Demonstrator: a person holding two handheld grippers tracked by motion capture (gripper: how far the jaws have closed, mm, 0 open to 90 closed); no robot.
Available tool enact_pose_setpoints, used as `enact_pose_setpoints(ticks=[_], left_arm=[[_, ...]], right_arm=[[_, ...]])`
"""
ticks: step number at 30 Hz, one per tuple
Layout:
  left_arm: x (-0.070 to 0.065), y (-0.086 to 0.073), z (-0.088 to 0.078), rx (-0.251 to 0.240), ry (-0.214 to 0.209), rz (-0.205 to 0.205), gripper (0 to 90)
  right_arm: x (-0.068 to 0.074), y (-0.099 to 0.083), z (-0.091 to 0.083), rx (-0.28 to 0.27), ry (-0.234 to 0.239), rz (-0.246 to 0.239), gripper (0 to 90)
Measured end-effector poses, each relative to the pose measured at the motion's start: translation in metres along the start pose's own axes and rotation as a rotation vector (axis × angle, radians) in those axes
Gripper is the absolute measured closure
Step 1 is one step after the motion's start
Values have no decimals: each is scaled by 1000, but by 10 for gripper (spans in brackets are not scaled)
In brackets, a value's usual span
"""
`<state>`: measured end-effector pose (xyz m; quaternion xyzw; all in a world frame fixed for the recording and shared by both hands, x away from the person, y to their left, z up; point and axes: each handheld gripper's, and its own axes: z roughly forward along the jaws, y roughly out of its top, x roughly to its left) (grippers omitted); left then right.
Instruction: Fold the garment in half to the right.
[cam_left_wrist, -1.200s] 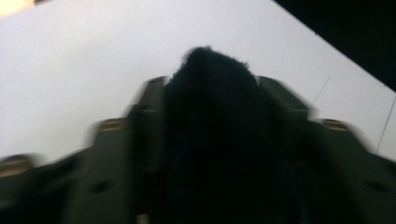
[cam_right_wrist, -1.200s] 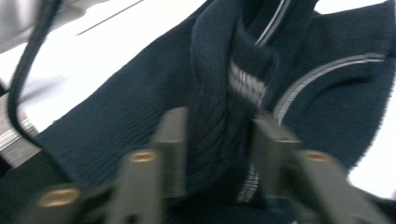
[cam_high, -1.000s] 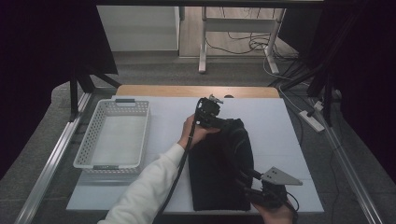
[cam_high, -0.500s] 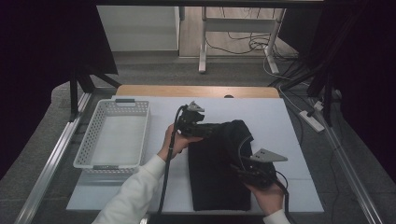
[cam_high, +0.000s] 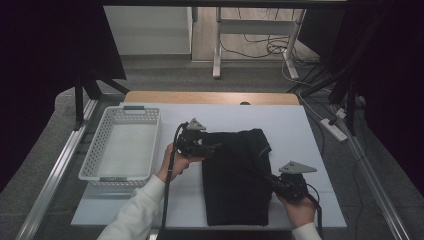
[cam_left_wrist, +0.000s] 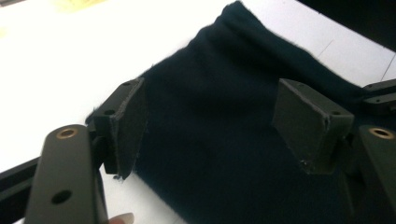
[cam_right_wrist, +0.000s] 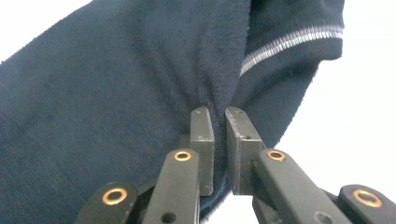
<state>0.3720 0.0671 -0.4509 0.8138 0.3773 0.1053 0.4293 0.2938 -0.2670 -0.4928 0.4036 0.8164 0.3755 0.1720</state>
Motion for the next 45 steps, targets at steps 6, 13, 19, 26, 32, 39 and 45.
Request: enact_pose_setpoints(ticks=[6, 13, 19, 26, 32, 39, 45], left_arm=[[2, -5, -1, 7, 2, -6, 275], [5, -6, -3, -2, 10, -21, 273], [6, -10, -8, -6, 21, -26, 270], [7, -17, -13, 2, 38, -34, 265], [8, -27, -19, 12, 67, -41, 266], [12, -34, -25, 14, 85, -56, 275], [13, -34, -26, 15, 81, -54, 282]], right_arm=[[-6, -14, 4, 27, 3, 9, 805], [-2, 10, 0, -81, -25, -11, 509], [-3, 55, 20, -145, -23, -65, 504], [-13, 79, 48, -130, -23, -69, 503], [-26, 86, 72, -97, -50, -86, 562], [-41, 82, 80, -55, -105, -98, 855], [-61, 78, 62, -77, -106, -21, 861]])
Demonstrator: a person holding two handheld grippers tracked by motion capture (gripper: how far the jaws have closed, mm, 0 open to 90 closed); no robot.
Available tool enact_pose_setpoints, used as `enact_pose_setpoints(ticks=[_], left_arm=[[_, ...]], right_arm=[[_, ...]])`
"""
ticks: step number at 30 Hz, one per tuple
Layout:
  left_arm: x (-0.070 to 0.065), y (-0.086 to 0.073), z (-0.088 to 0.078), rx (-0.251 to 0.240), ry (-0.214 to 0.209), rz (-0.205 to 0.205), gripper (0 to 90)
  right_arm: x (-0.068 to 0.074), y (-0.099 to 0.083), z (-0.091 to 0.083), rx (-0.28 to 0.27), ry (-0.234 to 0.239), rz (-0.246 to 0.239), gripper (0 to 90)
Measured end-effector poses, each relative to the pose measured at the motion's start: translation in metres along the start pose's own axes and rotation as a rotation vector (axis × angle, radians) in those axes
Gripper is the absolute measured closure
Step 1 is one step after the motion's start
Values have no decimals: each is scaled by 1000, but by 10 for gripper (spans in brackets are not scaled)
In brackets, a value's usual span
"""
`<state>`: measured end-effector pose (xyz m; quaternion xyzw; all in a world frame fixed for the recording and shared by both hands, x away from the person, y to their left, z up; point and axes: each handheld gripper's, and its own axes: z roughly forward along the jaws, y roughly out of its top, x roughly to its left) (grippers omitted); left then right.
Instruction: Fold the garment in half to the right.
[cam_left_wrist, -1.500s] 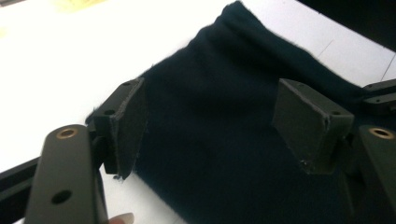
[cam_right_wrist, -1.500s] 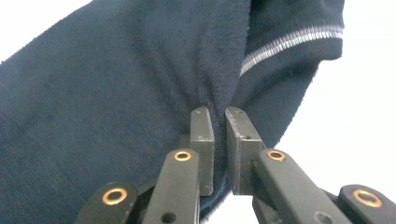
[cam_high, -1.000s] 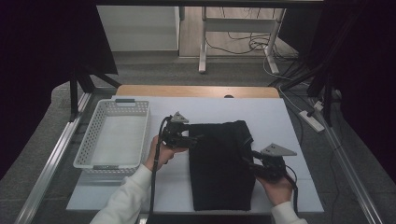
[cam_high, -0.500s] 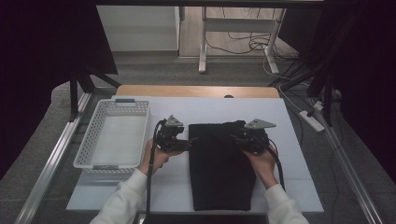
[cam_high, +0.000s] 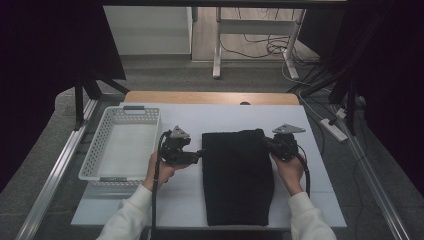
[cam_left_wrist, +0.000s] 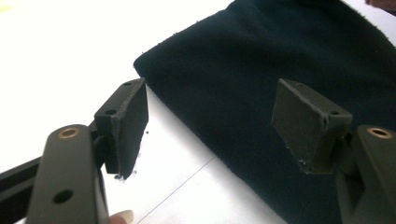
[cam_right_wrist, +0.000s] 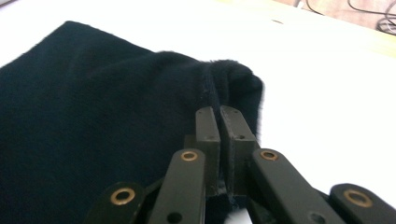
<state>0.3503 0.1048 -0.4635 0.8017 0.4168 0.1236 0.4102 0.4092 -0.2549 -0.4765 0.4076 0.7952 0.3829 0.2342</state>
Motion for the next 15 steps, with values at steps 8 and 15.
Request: enact_pose_setpoints(ticks=[8, 15], left_arm=[[3, 0, 2, -5, -2, -10, 269], [6, 0, 3, -15, -24, -6, 242]], right_arm=[[-16, -20, 5, 41, 23, 65, 776], [-7, -11, -17, -74, 77, 59, 441]])
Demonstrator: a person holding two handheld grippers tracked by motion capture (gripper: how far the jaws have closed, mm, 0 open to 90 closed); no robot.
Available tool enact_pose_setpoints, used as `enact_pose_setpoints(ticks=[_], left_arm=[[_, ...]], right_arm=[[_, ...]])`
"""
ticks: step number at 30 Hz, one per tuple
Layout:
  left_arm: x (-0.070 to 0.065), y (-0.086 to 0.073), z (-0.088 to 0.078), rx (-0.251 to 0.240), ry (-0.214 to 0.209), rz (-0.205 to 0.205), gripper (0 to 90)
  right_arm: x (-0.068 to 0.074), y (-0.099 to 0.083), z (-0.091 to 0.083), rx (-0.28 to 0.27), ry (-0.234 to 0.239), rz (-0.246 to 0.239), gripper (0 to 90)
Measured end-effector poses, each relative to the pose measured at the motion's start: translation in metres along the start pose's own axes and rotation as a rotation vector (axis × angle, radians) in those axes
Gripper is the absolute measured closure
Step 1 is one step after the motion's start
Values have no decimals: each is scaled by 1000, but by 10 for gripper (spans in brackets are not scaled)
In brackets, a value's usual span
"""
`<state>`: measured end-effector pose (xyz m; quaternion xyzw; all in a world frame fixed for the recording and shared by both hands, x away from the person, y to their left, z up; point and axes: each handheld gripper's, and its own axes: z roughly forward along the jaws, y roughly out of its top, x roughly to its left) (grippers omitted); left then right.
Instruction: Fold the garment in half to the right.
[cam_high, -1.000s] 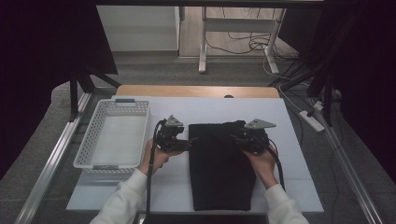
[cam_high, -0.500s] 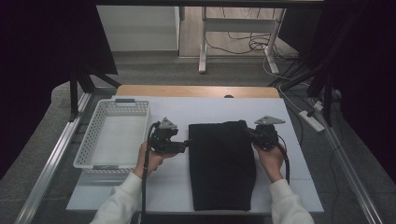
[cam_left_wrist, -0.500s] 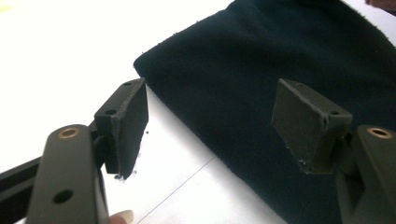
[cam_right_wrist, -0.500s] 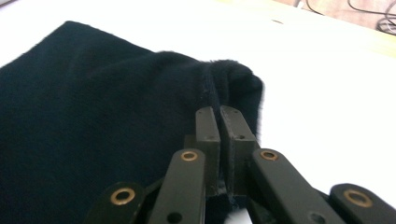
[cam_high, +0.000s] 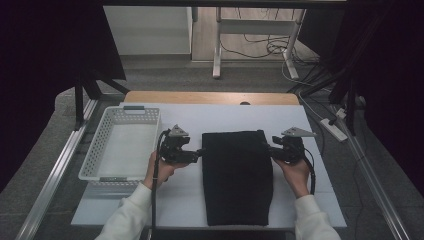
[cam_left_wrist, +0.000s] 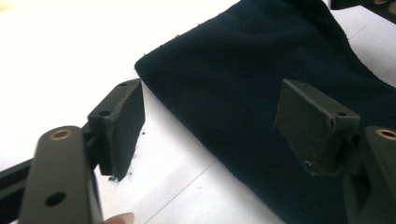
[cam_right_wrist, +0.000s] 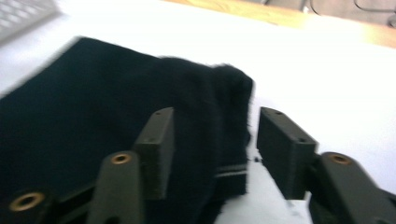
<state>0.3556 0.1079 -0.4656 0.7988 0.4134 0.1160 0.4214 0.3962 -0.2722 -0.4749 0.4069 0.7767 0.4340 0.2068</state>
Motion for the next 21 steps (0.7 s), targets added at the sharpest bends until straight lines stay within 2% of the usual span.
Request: enact_pose_setpoints(ticks=[7, 10, 17, 21], left_arm=[[-1, 2, 7, 18, -31, 44, 186], [-2, 4, 8, 23, -38, 61, 174], [-1, 9, 12, 28, -48, 61, 170], [0, 11, 13, 29, -53, 57, 170]], right_arm=[[18, -3, -25, -18, 77, -75, 379], [21, -8, -35, -25, 103, -79, 358], [32, -21, -55, -9, 156, -110, 326], [42, -27, -66, 17, 203, -149, 321]])
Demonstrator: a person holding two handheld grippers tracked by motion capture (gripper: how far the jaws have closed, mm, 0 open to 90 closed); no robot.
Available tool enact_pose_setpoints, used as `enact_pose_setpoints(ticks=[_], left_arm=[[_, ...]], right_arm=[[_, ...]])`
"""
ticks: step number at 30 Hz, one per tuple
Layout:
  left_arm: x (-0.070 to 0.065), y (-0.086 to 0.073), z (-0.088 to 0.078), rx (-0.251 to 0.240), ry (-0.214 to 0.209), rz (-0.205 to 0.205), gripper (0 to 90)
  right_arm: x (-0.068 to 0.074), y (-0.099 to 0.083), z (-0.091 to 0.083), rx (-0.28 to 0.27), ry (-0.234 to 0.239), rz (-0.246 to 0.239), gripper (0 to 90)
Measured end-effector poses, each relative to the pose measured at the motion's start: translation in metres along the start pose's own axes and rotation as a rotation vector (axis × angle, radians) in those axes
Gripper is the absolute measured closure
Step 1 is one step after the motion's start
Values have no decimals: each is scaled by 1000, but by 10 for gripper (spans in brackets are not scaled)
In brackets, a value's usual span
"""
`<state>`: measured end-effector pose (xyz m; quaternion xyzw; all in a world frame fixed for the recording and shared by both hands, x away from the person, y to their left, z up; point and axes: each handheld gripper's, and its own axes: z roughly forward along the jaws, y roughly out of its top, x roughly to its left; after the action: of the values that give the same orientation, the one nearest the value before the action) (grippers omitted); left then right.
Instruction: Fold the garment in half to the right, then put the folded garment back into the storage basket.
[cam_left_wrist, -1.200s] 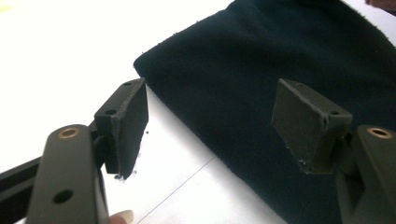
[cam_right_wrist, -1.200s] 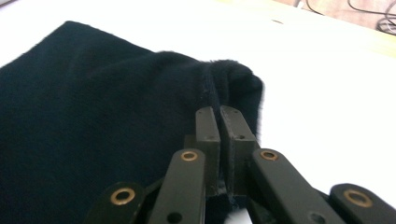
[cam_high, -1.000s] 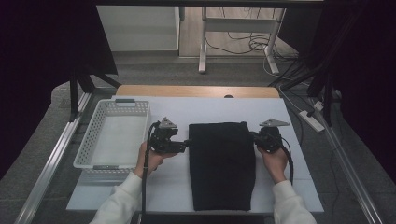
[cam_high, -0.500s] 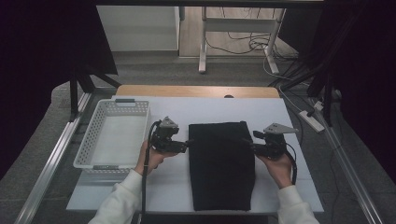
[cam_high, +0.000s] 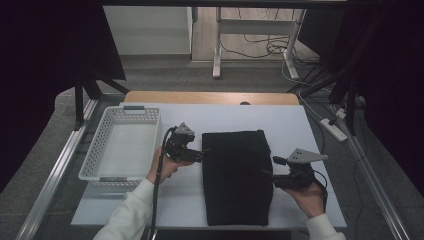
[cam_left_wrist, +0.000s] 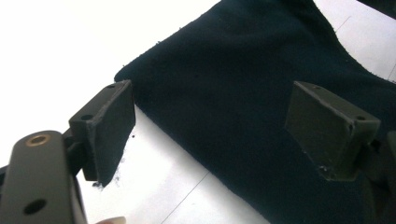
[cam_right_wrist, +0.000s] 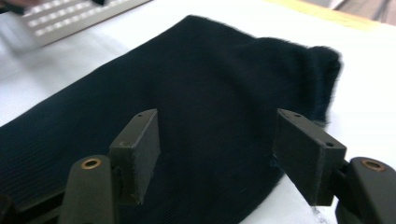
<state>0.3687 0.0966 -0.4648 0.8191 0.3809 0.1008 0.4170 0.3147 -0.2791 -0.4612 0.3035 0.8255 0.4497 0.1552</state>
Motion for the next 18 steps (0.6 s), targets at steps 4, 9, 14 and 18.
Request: enact_pose_setpoints(ticks=[4, 9, 14, 18], left_arm=[[0, 2, 0, 0, 0, -2, 168], [1, 3, -2, -10, -7, -8, 168], [0, 3, -2, -5, -6, -12, 169], [-2, 2, -4, -8, -6, -13, 168]], right_arm=[[16, -6, -6, 23, 51, -36, 317], [34, -10, -8, 59, 101, -81, 311], [46, -11, -6, 92, 146, -124, 304], [56, -14, -3, 132, 176, -154, 297]])
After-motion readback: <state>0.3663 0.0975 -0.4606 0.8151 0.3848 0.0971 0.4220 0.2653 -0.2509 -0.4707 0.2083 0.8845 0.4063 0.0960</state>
